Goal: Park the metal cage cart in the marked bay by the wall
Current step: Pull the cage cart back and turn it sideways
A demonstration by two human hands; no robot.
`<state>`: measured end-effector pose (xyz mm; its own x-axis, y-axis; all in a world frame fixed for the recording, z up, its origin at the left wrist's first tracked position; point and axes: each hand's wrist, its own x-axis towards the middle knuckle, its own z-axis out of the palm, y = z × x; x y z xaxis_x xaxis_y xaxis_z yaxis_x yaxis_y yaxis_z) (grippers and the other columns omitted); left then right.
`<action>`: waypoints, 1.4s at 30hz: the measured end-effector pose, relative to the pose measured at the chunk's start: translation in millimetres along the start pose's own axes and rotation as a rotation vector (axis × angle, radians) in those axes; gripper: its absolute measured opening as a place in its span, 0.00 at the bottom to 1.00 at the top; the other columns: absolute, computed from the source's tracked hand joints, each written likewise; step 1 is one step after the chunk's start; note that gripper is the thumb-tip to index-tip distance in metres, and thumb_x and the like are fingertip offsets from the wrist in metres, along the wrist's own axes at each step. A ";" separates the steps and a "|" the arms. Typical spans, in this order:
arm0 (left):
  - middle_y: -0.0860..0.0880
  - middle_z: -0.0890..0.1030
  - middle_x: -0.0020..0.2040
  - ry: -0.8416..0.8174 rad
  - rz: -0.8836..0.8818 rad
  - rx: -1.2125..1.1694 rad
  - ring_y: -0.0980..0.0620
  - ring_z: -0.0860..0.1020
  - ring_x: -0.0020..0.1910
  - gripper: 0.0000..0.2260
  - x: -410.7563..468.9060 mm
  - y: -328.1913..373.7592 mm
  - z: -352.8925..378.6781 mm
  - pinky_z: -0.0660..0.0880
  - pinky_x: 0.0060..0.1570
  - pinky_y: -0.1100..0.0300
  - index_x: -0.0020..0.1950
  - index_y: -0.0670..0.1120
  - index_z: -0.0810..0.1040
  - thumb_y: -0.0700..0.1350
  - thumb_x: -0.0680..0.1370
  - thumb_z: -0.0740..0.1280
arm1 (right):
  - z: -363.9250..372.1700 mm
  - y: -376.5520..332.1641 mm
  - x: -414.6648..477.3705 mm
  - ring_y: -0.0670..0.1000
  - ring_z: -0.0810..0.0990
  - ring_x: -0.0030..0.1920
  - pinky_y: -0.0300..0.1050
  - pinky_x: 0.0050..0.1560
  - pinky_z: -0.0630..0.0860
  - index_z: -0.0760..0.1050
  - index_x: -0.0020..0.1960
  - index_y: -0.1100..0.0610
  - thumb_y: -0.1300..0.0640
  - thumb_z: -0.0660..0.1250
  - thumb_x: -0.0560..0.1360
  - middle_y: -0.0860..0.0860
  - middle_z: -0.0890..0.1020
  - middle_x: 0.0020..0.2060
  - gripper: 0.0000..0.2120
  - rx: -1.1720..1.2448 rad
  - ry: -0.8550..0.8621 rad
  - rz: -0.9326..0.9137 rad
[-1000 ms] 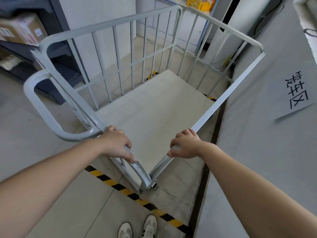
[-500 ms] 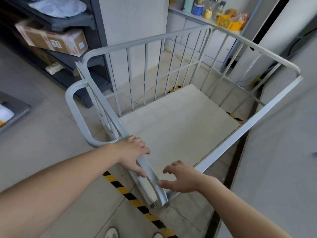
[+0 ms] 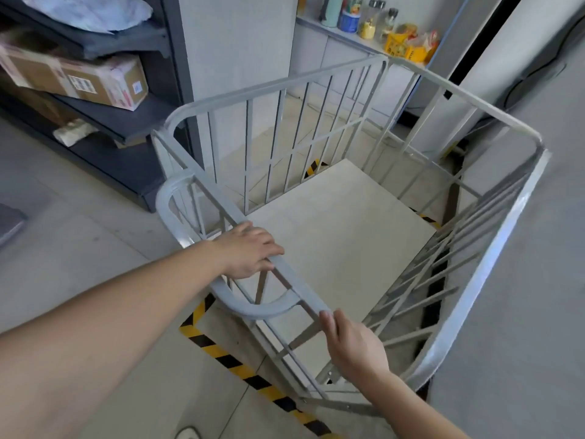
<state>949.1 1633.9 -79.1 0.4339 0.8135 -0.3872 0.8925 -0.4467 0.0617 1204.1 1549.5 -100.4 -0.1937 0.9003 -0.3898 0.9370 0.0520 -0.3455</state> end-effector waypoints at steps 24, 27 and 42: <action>0.48 0.64 0.74 -0.029 -0.050 0.016 0.48 0.58 0.74 0.25 20.2 -211.9 -26.3 0.50 0.73 0.52 0.76 0.51 0.59 0.59 0.81 0.50 | -28.3 -151.3 155.4 0.57 0.78 0.48 0.48 0.47 0.72 0.69 0.39 0.51 0.37 0.45 0.80 0.56 0.81 0.45 0.24 0.008 -0.107 -0.026; 0.49 0.69 0.70 -0.055 -0.052 0.022 0.48 0.62 0.71 0.24 28.4 -245.7 -29.9 0.52 0.72 0.53 0.72 0.52 0.64 0.62 0.80 0.49 | -25.1 -195.5 187.6 0.56 0.74 0.43 0.48 0.42 0.67 0.65 0.37 0.51 0.40 0.46 0.81 0.55 0.76 0.40 0.22 0.048 -0.110 -0.121; 0.51 0.76 0.58 -0.151 -0.047 0.001 0.47 0.68 0.62 0.25 49.3 -332.5 -53.0 0.64 0.62 0.50 0.59 0.53 0.74 0.67 0.77 0.50 | -6.5 -278.1 267.8 0.57 0.73 0.40 0.48 0.37 0.66 0.67 0.37 0.56 0.39 0.44 0.81 0.53 0.74 0.36 0.27 0.050 -0.123 -0.159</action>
<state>680.2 1842.3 -70.0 0.3682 0.7683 -0.5236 0.9113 -0.4099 0.0393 893.6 1779.0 -103.1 -0.3748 0.8229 -0.4270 0.8768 0.1649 -0.4518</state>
